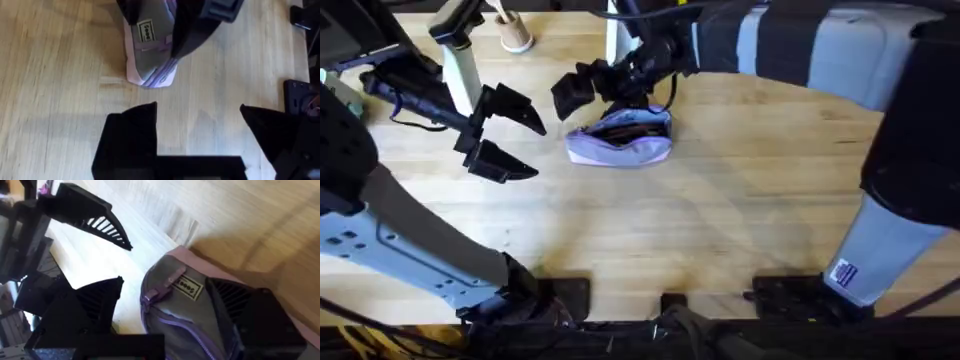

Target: Unzip the bag, pick up the pens from the table one at a time and place them inside, then zip the bag closed.

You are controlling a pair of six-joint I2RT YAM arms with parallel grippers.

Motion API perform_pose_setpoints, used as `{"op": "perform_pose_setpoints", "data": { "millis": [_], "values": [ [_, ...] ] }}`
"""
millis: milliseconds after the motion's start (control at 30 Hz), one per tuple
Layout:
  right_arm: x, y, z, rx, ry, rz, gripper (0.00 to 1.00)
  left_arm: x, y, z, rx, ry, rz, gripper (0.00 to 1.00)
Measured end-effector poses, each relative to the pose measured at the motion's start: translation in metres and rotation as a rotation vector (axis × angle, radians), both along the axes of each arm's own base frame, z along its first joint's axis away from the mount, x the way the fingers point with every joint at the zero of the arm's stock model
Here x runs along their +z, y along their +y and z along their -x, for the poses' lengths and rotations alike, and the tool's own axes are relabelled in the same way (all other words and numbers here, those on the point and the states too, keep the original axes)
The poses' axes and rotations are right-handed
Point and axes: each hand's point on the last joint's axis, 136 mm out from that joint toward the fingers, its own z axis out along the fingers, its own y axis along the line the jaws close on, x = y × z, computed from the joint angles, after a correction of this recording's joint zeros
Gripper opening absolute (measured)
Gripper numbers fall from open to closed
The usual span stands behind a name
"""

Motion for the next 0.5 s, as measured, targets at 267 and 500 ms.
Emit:
{"op": "perform_pose_setpoints", "data": {
  "millis": [267, 500],
  "values": [
    [-0.012, 0.017, 0.024, 0.062, 0.012, 0.032, 0.997, 0.0, 0.0, 0.0, -0.002, 0.001, -0.003, 0.993],
    [-0.01, 0.021, 0.03, 0.085, 0.016, 0.021, 0.997, -0.001, 0.001, 0.001, -0.004, 0.002, -0.005, 0.993]
  ]
}}
